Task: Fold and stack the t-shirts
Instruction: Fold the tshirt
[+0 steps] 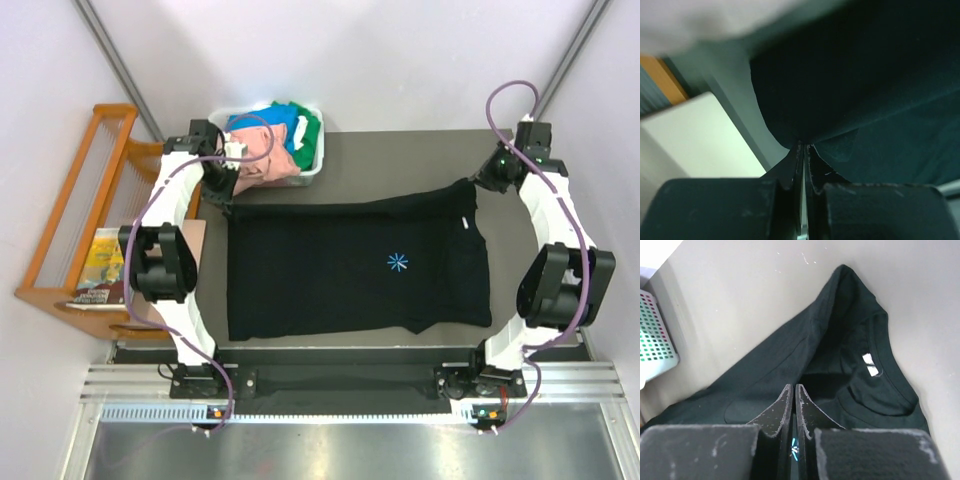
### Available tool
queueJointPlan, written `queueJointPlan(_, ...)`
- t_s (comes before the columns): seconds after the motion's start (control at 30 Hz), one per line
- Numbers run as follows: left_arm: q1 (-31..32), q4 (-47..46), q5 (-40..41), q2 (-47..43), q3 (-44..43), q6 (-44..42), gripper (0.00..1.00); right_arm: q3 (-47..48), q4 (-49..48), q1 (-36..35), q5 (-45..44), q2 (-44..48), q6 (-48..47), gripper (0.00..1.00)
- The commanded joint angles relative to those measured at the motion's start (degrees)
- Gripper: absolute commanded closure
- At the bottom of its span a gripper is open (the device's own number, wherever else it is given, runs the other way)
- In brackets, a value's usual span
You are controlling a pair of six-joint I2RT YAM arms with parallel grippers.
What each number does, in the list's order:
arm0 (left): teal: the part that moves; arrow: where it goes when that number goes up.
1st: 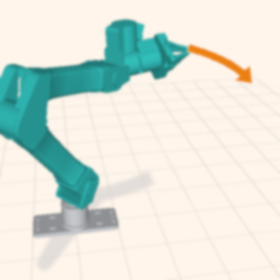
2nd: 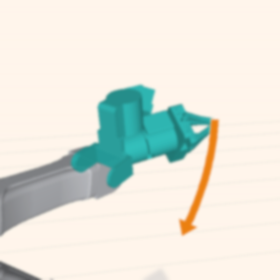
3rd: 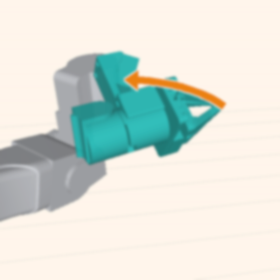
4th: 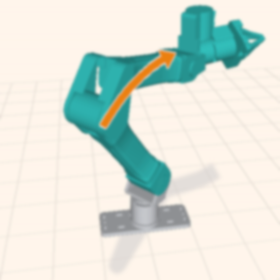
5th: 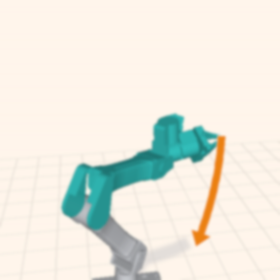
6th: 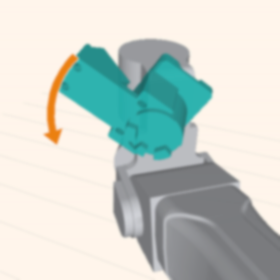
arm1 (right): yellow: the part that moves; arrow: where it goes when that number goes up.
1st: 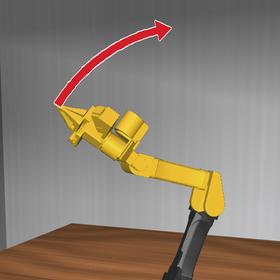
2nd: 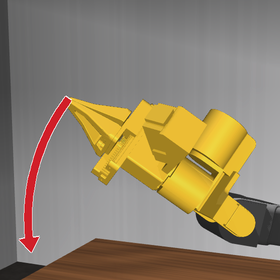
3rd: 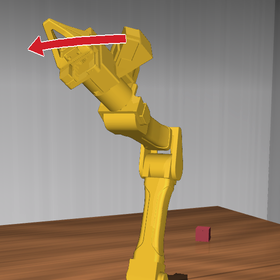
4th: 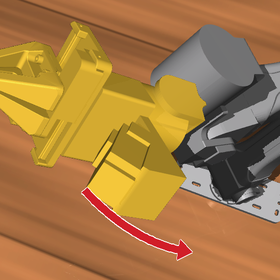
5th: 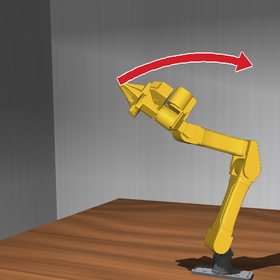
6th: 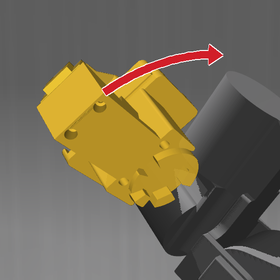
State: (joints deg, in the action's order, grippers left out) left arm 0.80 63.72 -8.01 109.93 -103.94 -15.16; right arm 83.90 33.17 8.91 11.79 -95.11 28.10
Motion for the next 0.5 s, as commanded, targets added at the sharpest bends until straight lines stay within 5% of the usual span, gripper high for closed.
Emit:
queueJointPlan(0.0,-0.36,1.84,-1.84,-6.30,5.13,-2.77,0.97,-2.59,-4.43,0.15,-1.68,3.35,-0.06,1.00)
queueJointPlan(0.47,-0.36,4.30,-2.27,-10.70,12.00,-5.32,1.00,-16.13,-5.92,-0.73,-3.79,13.80,0.55,1.00)
